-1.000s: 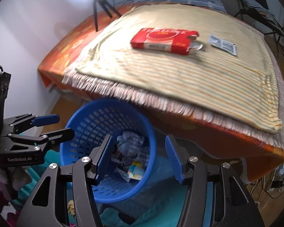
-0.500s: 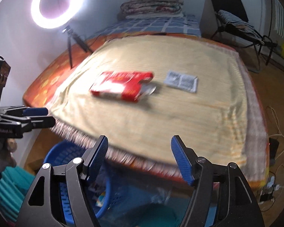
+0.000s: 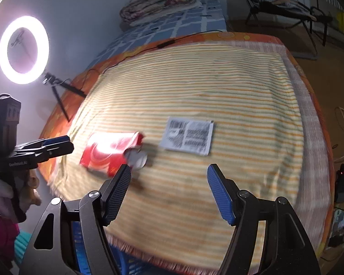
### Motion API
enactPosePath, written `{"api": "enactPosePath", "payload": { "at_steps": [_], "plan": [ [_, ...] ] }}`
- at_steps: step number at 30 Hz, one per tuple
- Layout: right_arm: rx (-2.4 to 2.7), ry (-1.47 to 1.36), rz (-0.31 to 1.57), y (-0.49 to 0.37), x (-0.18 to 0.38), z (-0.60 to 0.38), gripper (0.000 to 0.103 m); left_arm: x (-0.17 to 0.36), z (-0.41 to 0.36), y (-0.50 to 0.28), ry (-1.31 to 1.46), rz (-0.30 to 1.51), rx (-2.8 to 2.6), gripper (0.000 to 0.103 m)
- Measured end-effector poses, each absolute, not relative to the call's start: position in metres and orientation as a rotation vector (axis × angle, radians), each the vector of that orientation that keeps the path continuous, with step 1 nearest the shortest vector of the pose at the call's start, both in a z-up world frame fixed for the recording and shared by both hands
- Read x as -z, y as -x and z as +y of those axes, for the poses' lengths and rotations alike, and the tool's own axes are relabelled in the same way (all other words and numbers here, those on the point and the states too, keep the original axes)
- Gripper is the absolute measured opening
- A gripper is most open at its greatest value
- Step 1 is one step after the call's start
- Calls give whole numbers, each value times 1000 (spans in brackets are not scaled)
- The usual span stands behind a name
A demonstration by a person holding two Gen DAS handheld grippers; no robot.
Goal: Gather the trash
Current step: 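Grasp the red box with the left tool while the right tool grasps the white sachet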
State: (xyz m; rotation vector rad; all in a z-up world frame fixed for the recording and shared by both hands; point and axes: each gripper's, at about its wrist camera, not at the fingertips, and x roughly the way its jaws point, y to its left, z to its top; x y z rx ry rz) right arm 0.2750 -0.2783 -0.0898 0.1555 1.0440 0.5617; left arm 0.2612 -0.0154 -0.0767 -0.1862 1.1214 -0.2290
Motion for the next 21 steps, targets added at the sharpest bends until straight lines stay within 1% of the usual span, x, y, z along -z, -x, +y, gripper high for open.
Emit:
{"api": "enactPosePath", "payload": {
  "at_steps": [9,13,16,17,18,19,21],
  "plan": [
    [-554,-214,1085,-316,106,-281,69,112,-19,-313,147,1198,252,73],
    [-549,-209,1096,-320,111,-281,69,128,-12,-318,216,1281,296,73],
    [-551,-205,1102,-322,114,-280,69,129,-9,-304,236,1289,332,73],
    [-553,-201,1103,-322,114,-280,69,129,-10,-298,243,1297,346,73],
    [-554,-199,1103,-323,115,-279,69,130,-12,-290,241,1311,364,81],
    [-555,-198,1103,-324,115,-278,69,131,-16,-282,226,1319,376,86],
    [-560,-204,1103,-327,116,-277,69,131,-30,-263,134,1307,400,87]
  ]
}}
